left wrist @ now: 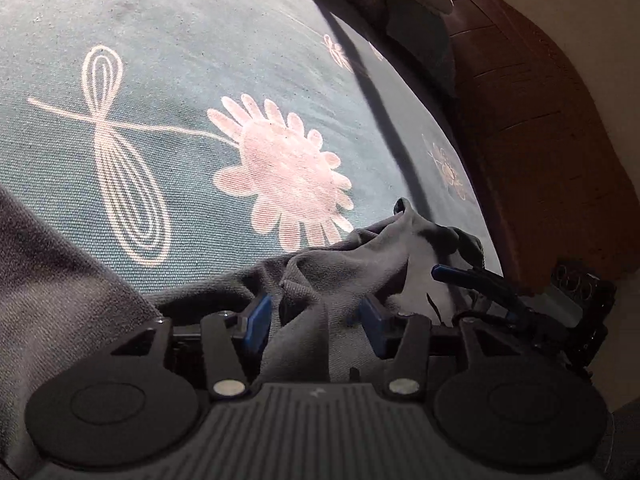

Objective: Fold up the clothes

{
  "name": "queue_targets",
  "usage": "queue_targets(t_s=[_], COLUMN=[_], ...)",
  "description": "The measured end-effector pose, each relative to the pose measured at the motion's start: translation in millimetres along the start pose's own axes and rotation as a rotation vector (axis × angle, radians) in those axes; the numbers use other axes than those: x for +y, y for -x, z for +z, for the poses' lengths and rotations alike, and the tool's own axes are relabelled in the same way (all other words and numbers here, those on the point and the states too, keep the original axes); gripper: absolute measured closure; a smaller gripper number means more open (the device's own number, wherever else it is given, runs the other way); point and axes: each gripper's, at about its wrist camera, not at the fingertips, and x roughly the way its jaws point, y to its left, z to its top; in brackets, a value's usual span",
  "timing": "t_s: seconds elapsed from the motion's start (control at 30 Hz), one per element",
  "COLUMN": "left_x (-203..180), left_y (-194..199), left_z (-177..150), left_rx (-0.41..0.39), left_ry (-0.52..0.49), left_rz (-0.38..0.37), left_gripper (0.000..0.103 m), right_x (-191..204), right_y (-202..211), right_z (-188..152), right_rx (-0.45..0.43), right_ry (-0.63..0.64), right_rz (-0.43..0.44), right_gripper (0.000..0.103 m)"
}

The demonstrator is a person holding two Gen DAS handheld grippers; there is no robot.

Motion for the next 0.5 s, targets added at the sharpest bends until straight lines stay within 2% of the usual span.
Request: queue_targets(t_s=[0.1, 0.23, 0.3, 0.37, 0.5], left_x=[0.4, 18.7, 25.4, 26.5, 18.0], left_y=[-4.6, -16.9, -18.8, -14.7, 4.9], left_z=[1.7, 15.8, 18.0, 13.5, 0.1], left_rx=[0.008, -0.009, -0.013, -0.028, -0.109], left_ry=[-0.013, 0.096, 0.141, 0.145, 0.113], left_rz=[-0.023, -0.104, -0.113, -0.059, 0.009], left_gripper=[0.054, 0.055, 0.065, 0.095, 0.097], right_x=[-2.0, -2.3, -0.3, 0.9, -3.6], right_y=[-1.2, -6.0, -7.1, -6.6, -5.6], right_z=[-0.7, -2.0, -3.1, -4.6, -7.4], right_rx=[0.005, 0.014, 0.016, 0.019, 0.025], right_ry=[-0.005, -0.012, -0.007, 0.0, -0.011], right_rz=[0.0, 0.002, 0.004, 0.0, -0.015], right_gripper=[0.0, 0.0, 0.0, 0.0, 0.0])
